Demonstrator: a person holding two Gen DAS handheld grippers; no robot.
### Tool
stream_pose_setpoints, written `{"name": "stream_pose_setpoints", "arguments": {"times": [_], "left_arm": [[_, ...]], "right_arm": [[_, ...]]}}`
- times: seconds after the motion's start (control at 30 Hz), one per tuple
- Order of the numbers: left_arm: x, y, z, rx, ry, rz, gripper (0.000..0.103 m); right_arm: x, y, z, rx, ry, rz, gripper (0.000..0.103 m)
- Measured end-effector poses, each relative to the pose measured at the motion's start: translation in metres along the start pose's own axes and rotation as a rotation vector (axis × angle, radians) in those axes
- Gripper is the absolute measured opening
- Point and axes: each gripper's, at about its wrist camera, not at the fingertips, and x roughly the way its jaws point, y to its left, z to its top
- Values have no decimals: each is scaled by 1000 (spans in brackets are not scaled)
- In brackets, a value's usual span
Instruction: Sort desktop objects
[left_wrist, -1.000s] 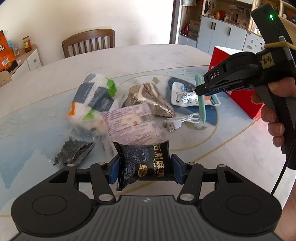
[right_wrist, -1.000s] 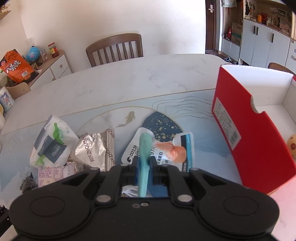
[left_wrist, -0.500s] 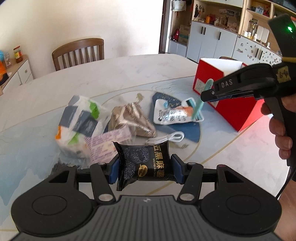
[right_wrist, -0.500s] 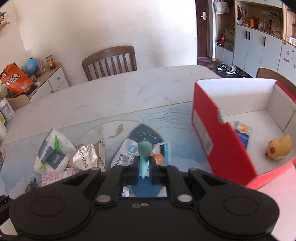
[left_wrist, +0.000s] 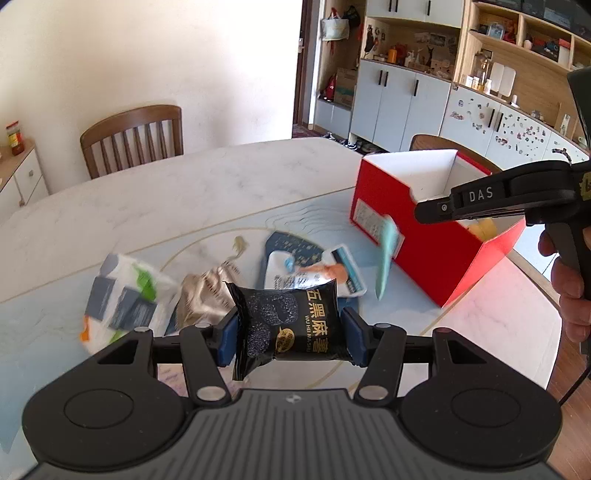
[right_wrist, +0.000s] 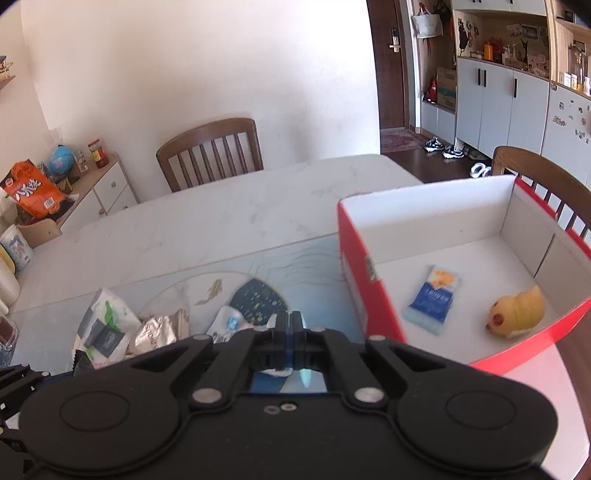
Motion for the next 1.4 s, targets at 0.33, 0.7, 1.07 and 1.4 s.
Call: {"name": "stream_pose_setpoints", "arguments": {"times": [0.33, 0.7, 1.07, 1.4], "left_arm": [[21, -15, 14, 2, 7, -14, 56], [30, -2, 5, -28, 41, -5, 56], [31, 18, -3, -33, 64, -1, 56], [38, 23, -7, -26, 90, -18, 56]], "right_arm": [[11, -23, 6, -21, 38, -1, 0], [51, -6, -12, -105, 50, -70, 27], [78, 10, -38, -99, 59, -146, 42], [103, -11, -43, -44, 106, -240, 44]]}}
